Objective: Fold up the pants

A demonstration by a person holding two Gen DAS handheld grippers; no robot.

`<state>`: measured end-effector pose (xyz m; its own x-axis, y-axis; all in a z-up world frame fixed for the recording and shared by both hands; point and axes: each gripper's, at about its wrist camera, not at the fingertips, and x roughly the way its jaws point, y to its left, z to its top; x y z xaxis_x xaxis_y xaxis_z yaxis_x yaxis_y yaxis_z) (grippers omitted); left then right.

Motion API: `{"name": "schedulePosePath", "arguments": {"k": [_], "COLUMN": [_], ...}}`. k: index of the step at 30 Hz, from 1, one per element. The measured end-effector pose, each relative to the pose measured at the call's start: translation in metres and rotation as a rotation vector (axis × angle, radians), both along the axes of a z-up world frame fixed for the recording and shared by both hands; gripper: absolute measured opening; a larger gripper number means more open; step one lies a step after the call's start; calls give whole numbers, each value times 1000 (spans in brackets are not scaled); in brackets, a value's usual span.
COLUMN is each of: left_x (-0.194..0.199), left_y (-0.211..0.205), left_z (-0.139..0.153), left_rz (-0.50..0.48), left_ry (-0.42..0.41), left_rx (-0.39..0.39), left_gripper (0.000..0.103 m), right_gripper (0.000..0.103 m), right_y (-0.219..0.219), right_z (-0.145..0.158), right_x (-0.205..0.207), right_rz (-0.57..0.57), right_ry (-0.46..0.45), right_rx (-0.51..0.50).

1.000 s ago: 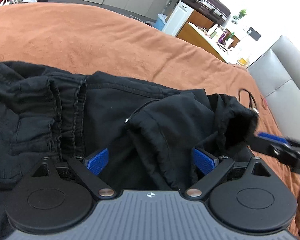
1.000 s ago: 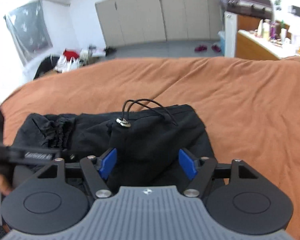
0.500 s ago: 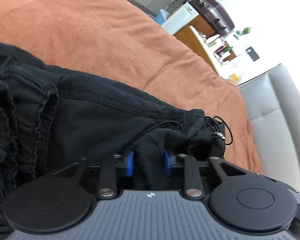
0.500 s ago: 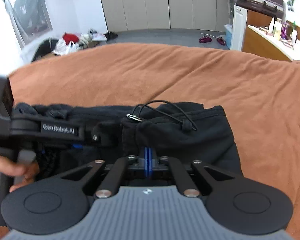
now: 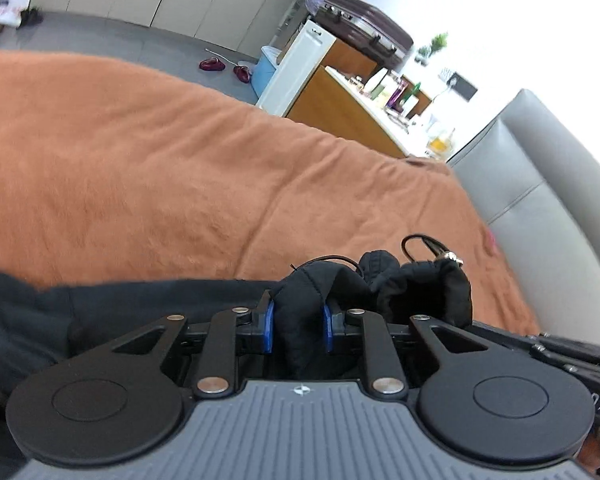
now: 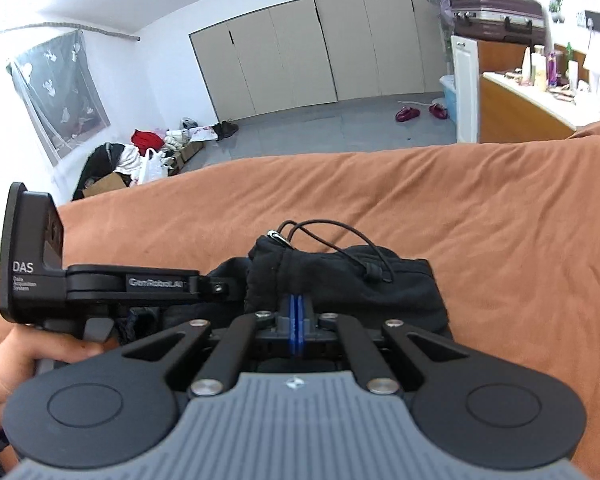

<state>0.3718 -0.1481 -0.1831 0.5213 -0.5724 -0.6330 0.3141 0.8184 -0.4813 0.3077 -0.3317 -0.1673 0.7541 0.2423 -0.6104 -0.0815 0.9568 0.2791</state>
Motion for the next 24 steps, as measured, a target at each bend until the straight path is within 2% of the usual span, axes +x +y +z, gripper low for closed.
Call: {"name": "schedulePosePath", "arguments": {"k": [6, 9, 14, 15, 16, 17, 18, 19, 21, 24], "left_x": [10, 8, -4, -7, -10, -15, -19, -24, -35, -47], "left_y": [10, 14, 9, 11, 13, 16, 19, 24, 36, 54], "left_z": [-38, -50, -28, -21, -14, -4, 4, 11, 28, 44], "left_rz": [40, 61, 108, 107, 105, 112, 130, 150, 180, 214], "left_ry": [83, 74, 7, -6, -18, -33, -53, -79, -110, -111], "left_rx": [62, 74, 192, 192, 188, 183, 188, 186, 163, 160], "left_gripper": [28, 38, 60, 69, 73, 89, 100, 101, 101, 102], "right_gripper": [0, 0, 0, 3, 11, 17, 35, 42, 42, 41], "right_y": [24, 34, 45, 43, 40, 37, 32, 28, 24, 26], "right_z": [-30, -57, -96, -96, -92, -87, -79, -71, -46, -11], "right_x": [32, 51, 58, 56, 53, 50, 46, 41, 29, 4], "right_rz": [63, 79, 78, 73, 69, 67, 57, 48, 52, 45], "right_ry": [57, 112, 156, 140, 131, 119, 98, 74, 14, -84], "right_rx": [10, 10, -41, -36, -15, 11, 34, 50, 34, -71]}}
